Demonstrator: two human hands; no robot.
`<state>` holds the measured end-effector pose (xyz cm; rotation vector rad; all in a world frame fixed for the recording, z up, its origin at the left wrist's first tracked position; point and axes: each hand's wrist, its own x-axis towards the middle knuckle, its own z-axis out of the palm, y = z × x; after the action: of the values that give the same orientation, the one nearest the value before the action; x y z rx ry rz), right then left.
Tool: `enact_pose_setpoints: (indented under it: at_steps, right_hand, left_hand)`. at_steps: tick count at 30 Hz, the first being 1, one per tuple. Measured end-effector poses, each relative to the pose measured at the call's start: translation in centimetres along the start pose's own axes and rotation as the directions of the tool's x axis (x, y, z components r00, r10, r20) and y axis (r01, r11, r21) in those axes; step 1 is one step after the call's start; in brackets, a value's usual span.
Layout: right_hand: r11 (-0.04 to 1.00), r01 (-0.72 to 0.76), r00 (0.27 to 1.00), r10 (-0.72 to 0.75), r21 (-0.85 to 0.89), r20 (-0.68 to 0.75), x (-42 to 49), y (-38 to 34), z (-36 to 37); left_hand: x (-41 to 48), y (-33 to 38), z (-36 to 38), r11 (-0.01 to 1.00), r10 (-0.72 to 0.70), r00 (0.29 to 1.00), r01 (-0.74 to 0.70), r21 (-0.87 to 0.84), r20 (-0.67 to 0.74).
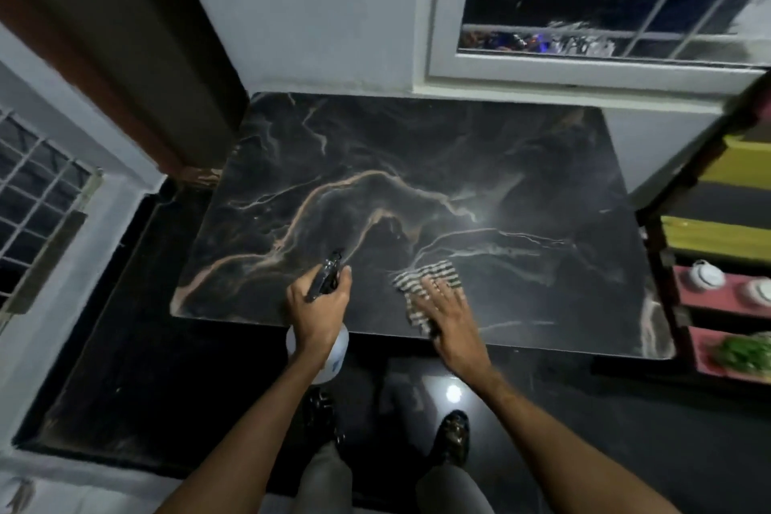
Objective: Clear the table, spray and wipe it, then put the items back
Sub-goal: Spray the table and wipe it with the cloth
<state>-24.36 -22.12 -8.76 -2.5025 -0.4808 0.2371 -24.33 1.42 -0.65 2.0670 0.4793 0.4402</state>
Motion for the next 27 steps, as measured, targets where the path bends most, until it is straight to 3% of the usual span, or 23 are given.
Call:
enact_pose_setpoints:
  at_steps: [3, 4, 9, 11, 14, 18, 19, 20, 23, 24, 25, 27]
  right_hand:
    - [0.928, -0.354, 0.908, 0.371, 0.117, -0.194, -1.2, 4.4, -3.2]
    - [0.908, -0.399, 0.879, 0.419, 0.128, -0.229, -2.0, 5.2, -3.5]
    - [0.976, -0.195, 0.968, 0.208, 0.099, -0.141, -5.0, 4.4, -1.1]
    - [0.983, -0.151, 0.972, 0.167, 0.106, -0.163, -5.3, 6.0, -2.1]
    - [0.935, -0.309, 0.885, 0.349, 0.173, -0.307, -7.4, 11.6, -6.1]
    - [0.741, -0.613, 0.633, 0.668, 0.274, -0.391, -8.3, 17.0, -10.8]
    - [0.717, -0.650, 0.613, 0.690, 0.251, -0.384, -7.8, 16.6, -11.0]
    - [0.739, -0.635, 0.646, 0.668, 0.226, -0.369, -7.3, 16.1, -10.8]
    - [0.895, -0.417, 0.839, 0.447, 0.159, -0.311, -6.1, 16.0, -10.5]
    - [0.897, -0.413, 0.840, 0.442, 0.158, -0.316, -5.5, 16.9, -11.0]
    - [0.864, -0.468, 0.796, 0.503, 0.185, -0.337, -4.5, 17.7, -11.7]
    - [0.756, -0.594, 0.655, 0.653, 0.274, -0.381, -1.7, 17.2, -12.6]
  left_hand:
    - [-1.7, 1.7, 3.5, 1.000, 0.015, 0.999, -0.014, -0.020, 0.049]
    - [-2.1, 2.2, 4.5, 1.000, 0.017, 0.998, -0.016, -0.024, 0.062]
    - [-3.6, 4.3, 10.1, 0.997, 0.073, 0.983, -0.077, 0.015, 0.169]
    - [-4.0, 5.7, 12.5, 0.994, 0.103, 0.973, -0.109, 0.018, 0.205]
    - [-4.5, 7.8, 15.3, 0.991, 0.129, 0.960, -0.129, -0.017, 0.247]
    - [-4.4, 10.0, 17.6, 0.989, 0.148, 0.955, -0.146, -0.027, 0.256]
    - [-4.3, 10.1, 18.1, 0.988, 0.150, 0.953, -0.150, -0.022, 0.263]
    - [-4.2, 10.3, 18.4, 0.988, 0.151, 0.951, -0.149, -0.025, 0.270]
    - [-3.3, 10.6, 18.8, 0.989, 0.146, 0.952, -0.140, -0.040, 0.269]
    - [-2.8, 10.4, 18.9, 0.990, 0.143, 0.952, -0.138, -0.038, 0.269]
    - [-2.2, 10.1, 18.9, 0.990, 0.139, 0.953, -0.137, -0.027, 0.270]
    - [-0.9, 9.5, 18.6, 0.994, 0.103, 0.958, -0.106, -0.003, 0.267]
